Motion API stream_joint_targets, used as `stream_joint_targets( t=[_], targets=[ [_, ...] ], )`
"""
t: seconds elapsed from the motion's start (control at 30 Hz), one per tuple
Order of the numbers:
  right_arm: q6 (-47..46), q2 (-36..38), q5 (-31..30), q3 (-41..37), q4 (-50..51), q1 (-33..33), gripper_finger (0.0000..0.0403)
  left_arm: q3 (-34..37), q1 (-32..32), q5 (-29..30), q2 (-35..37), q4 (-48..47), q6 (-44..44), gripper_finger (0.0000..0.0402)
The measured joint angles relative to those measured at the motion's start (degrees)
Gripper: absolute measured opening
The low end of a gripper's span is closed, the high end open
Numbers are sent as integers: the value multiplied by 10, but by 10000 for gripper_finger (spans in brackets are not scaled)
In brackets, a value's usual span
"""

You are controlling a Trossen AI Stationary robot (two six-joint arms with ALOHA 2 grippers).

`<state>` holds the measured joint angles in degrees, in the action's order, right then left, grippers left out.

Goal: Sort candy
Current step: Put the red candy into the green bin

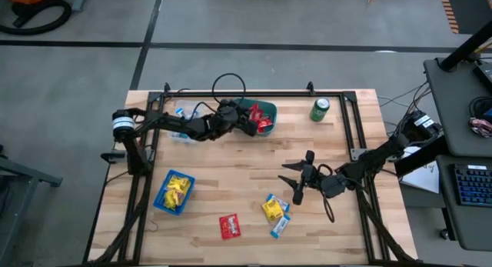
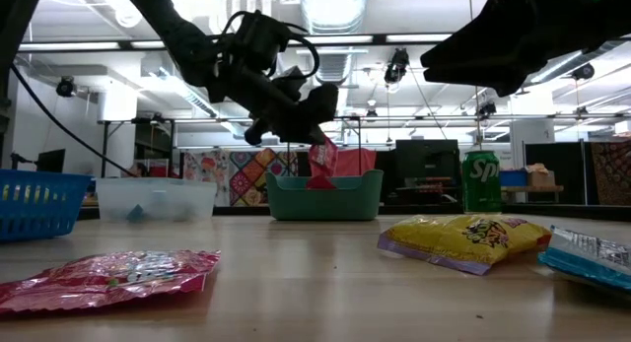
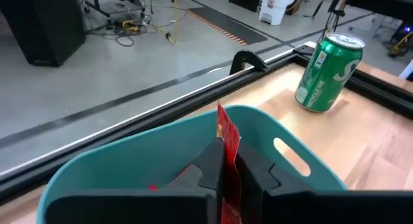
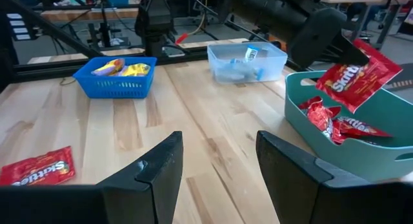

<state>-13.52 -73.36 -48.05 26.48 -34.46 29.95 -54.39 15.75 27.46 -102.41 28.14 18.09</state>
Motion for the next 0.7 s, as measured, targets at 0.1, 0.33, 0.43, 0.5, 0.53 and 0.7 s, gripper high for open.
stream_joint_targets(
  t=[0.1,0.33,0.43,0.5,0.53,0.7],
  targets=[
    [0,0,0,0,0,0,187,0,0,0,0,-6,9,20],
    [0,0,0,0,0,0,187,-3,2,0,0,-37,11,67],
    [0,0,0,0,0,0,187,-3,0,0,1,-40,-3,90],
    [0,0,0,0,0,0,187,-3,-5,-6,5,-41,-28,101],
    [0,0,0,0,1,0,187,-3,-9,-25,9,-45,-50,105],
    [0,0,0,0,10,0,187,-3,-31,-147,34,-101,-146,106]
  ],
)
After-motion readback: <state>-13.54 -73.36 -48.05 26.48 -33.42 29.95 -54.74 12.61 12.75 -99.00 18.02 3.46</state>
